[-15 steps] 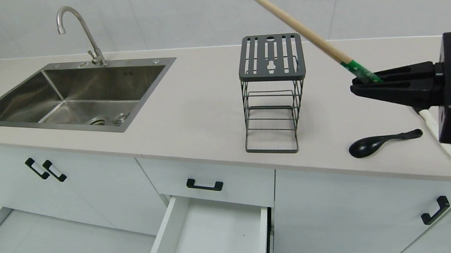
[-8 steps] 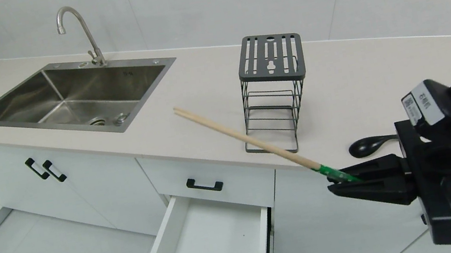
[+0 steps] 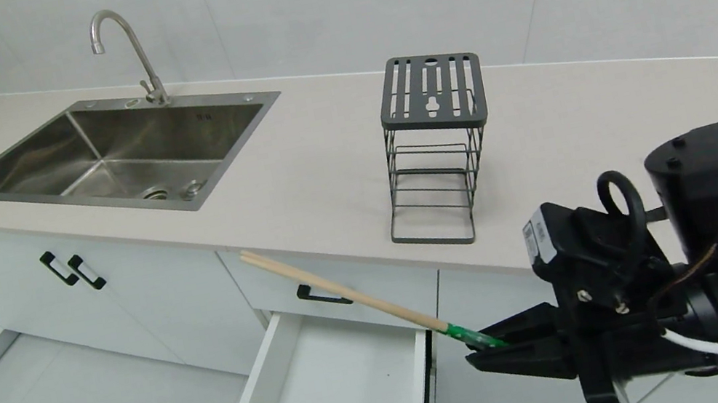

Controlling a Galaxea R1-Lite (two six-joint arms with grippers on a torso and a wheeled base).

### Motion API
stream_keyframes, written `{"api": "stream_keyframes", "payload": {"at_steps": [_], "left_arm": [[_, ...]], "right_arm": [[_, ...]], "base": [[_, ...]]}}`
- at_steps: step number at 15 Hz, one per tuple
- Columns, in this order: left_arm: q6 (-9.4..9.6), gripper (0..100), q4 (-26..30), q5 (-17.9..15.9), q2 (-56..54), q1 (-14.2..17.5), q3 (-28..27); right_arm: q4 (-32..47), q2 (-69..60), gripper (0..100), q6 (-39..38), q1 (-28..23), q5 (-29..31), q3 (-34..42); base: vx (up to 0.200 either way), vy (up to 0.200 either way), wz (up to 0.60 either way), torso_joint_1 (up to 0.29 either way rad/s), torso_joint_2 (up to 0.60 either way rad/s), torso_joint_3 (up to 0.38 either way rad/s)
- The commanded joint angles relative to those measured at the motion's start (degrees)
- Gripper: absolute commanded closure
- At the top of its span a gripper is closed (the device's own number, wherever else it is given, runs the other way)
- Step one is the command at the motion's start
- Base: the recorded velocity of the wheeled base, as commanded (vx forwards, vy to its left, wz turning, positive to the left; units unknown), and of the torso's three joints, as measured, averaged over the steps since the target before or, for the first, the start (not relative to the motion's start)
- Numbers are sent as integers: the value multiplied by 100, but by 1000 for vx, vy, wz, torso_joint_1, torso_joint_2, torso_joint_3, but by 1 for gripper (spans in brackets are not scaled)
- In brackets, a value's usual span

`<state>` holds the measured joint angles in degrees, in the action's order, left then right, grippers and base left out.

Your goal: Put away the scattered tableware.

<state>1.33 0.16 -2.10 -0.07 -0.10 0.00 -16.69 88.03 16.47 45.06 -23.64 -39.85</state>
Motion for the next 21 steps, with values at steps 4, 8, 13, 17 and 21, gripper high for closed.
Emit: {"api": "stream_keyframes", "payload": {"at_steps": [4, 8, 13, 17, 21], "left_arm": [[-1, 0, 2, -1, 7, 1, 0], [-1, 0, 2, -1, 7, 1, 0], [-1, 0, -7, -1, 7, 1, 0], [-1, 0, -7, -1, 7, 1, 0], [-1, 0, 2, -1, 7, 1, 0]], "right_arm": [[87, 399, 100, -30, 197, 35, -216], [351, 558, 100, -39, 302, 325, -884], [553, 1287, 100, -3, 522, 553, -1877], [553, 1410, 100, 23, 671, 571, -1921], [1027, 1480, 100, 32, 689, 641, -2299]], "base": [[0, 0, 0, 0, 0, 0], [0, 0, 0, -85, 162, 82], [0, 0, 0, -119, 238, 115], [0, 0, 0, -141, 292, 134], [0, 0, 0, -8, 20, 9]]}}
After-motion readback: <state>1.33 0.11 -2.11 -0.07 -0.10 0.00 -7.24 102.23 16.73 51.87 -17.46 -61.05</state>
